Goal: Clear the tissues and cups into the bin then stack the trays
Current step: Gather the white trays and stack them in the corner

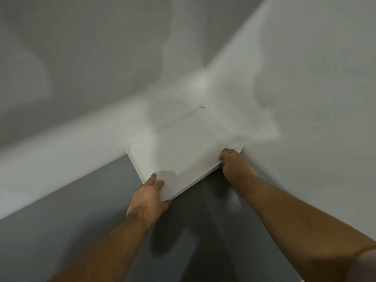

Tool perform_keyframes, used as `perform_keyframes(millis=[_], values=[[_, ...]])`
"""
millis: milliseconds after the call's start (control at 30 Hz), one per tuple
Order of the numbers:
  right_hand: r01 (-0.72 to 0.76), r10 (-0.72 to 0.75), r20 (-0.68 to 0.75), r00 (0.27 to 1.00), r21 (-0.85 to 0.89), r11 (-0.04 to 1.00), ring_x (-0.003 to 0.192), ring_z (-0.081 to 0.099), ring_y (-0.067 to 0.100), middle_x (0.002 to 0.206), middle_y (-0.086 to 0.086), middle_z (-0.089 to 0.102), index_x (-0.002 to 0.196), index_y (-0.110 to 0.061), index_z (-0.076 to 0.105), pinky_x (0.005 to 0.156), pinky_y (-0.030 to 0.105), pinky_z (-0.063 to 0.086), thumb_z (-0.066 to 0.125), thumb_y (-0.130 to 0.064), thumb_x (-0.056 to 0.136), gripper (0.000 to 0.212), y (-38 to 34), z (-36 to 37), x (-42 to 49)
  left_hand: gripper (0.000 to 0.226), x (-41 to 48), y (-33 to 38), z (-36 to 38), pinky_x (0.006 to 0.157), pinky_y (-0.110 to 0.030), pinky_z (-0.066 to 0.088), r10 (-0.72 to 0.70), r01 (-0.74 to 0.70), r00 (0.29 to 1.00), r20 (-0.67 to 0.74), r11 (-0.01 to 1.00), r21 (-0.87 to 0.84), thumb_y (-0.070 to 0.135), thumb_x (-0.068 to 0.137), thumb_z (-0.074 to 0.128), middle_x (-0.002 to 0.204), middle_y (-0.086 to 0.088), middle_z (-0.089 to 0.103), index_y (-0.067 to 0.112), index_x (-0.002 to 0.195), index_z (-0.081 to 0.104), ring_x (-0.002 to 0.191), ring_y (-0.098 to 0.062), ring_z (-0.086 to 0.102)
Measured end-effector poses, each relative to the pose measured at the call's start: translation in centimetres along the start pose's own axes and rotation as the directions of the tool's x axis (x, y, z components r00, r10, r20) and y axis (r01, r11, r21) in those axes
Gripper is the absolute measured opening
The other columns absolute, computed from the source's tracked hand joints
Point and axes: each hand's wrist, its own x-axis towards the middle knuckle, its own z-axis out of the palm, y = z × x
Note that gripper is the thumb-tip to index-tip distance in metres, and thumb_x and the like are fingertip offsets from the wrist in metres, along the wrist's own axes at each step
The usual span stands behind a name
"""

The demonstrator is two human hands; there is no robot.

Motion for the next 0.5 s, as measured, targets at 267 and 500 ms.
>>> perform_keyframes(millis=[267, 500], values=[[-0.017, 0.017, -0.019, 1.000, -0.004, 1.000, 0.115, 0.059, 0.029, 0.132, 0.005, 0.058, 0.122, -0.011, 0.061, 0.098, 0.037, 0.049, 0.048, -0.003, 0.098, 0.029, -0.30, 0.14, -0.11, 0.067, 0.15, 0.24, 0.00, 0.113, -0.036, 0.041, -0.012, 0.012, 1.000, 0.010, 0.999, 0.034, 0.042, 0.082, 0.074, 0.168, 0.006, 0.022, 0.028, 0.144, 0.049, 0.136, -0.028, 0.050], [0.004, -0.005, -0.067, 0.998, -0.022, 1.000, 0.112, 0.061, 0.028, 0.127, 0.005, 0.059, 0.119, -0.010, 0.062, 0.093, 0.038, 0.052, 0.046, -0.002, 0.096, 0.029, -0.67, 0.39, -0.34, 0.070, 0.02, 0.46, -0.16, 0.111, -0.041, 0.044, -0.030, 0.029, 0.999, 0.023, 0.999, 0.044, 0.042, 0.083, 0.073, 0.167, 0.006, 0.023, 0.027, 0.145, 0.046, 0.134, -0.029, 0.050]])
